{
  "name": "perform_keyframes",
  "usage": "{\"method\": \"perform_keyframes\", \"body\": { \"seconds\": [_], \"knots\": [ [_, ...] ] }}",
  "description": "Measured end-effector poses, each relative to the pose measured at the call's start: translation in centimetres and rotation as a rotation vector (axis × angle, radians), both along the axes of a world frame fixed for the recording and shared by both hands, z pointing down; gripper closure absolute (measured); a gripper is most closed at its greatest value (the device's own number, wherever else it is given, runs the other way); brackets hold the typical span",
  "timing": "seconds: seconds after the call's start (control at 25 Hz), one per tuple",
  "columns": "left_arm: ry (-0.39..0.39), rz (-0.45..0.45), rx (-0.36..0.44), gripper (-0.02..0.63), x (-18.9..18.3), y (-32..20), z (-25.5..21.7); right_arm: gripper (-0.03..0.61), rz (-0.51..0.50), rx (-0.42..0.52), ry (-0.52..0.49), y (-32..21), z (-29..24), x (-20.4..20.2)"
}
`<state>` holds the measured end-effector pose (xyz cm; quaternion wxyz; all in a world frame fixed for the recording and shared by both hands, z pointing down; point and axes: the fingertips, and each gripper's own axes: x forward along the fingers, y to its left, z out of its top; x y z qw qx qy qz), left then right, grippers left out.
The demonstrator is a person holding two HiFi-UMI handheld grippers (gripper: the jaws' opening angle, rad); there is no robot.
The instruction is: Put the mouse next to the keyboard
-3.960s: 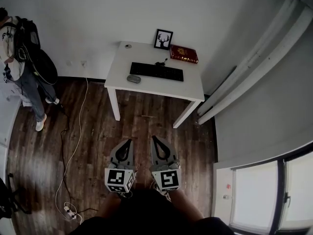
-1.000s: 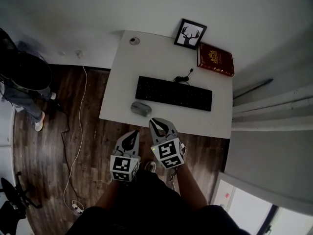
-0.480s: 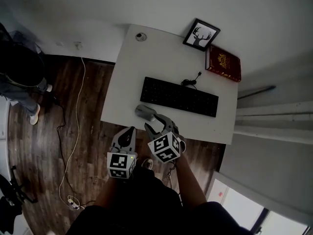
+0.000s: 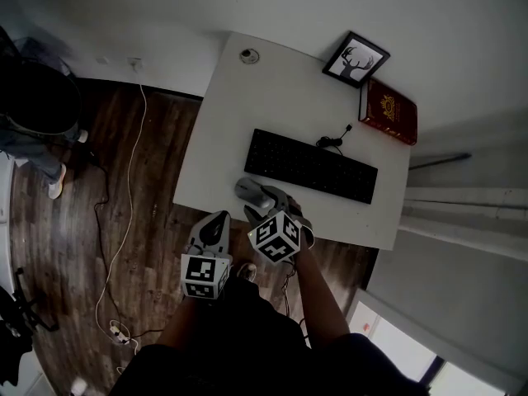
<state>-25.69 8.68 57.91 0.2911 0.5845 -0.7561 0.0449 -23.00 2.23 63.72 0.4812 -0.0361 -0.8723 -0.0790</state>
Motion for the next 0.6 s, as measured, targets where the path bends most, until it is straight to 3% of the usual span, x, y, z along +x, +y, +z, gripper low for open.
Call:
{"method": "perform_keyframes", "body": {
  "seconds": [0.32, 0.6],
  "knots": [
    [0.011, -0.012, -0.02, 0.614, -0.4, 0.2, 1.2, 0.331, -0.055, 0.006, 0.061, -0.2, 2.0, -0.7],
    [0.009, -0.022, -0.022, 0.614, -1.2, -0.1, 1.6, 0.305, -0.161, 0.015, 0.157, -0.2, 4.1, -0.6]
  ]
}}
